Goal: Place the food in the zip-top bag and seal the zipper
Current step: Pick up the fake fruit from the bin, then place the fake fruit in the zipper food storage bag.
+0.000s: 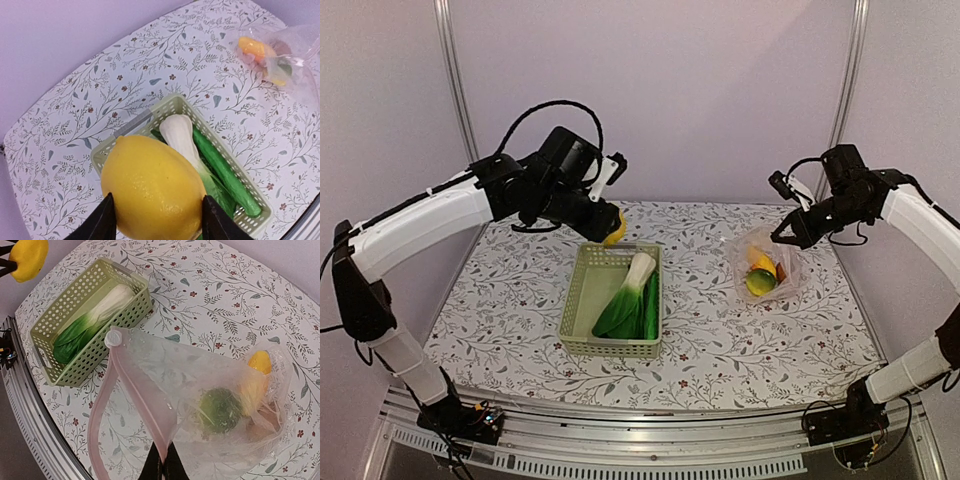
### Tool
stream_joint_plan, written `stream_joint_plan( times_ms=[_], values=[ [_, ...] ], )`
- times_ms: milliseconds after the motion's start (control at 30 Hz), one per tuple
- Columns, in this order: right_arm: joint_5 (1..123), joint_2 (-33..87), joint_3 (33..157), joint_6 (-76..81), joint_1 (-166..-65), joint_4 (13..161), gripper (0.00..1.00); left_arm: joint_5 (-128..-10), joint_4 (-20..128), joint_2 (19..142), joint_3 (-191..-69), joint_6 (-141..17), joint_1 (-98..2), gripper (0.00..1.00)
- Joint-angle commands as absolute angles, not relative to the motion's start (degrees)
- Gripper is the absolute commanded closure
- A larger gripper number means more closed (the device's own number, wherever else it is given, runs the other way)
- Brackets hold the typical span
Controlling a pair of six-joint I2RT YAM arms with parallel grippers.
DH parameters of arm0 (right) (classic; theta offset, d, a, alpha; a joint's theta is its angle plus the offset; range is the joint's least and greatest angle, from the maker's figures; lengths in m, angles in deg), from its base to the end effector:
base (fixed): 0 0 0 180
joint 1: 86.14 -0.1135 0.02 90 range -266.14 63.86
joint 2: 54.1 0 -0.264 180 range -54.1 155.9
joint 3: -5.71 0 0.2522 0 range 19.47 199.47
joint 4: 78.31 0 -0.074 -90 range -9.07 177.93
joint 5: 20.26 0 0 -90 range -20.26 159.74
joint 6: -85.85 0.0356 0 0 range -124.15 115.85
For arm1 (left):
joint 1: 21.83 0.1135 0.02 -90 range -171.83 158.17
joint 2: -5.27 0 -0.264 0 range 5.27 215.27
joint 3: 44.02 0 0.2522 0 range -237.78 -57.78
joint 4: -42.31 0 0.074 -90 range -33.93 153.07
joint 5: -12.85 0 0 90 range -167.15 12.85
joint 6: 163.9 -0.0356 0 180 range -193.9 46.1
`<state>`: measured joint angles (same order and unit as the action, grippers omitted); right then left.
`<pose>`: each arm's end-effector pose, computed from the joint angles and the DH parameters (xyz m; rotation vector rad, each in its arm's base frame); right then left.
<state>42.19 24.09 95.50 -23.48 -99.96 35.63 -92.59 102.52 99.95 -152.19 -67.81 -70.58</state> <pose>0.2625 0.0815 0.3367 -0.8822 2.2901 0.5614 0.2452 -0.2652 0.3566 0.7371 2.2350 -0.1466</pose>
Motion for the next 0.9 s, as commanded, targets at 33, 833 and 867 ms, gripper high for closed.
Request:
stream_joint_plan(
  times_ms=[33,833,867],
  values=[
    [41.49,26.32,99.74,-25.22,-104.62,32.17,1.00,-85.85,84.67,92.40,-145.45,-66.87,-73.94,0.54],
    [31.05,29.87,111.04,-27.10,-111.45,22.53,1.00,-79.95,57.68,94.12,-143.03,-71.96,-89.62,0.59],
    [30.86,29.79,110.80,-27.13,-111.49,22.66,1.00,-79.92,57.31,95.33,-143.87,-72.29,-90.18,0.59]
  ],
)
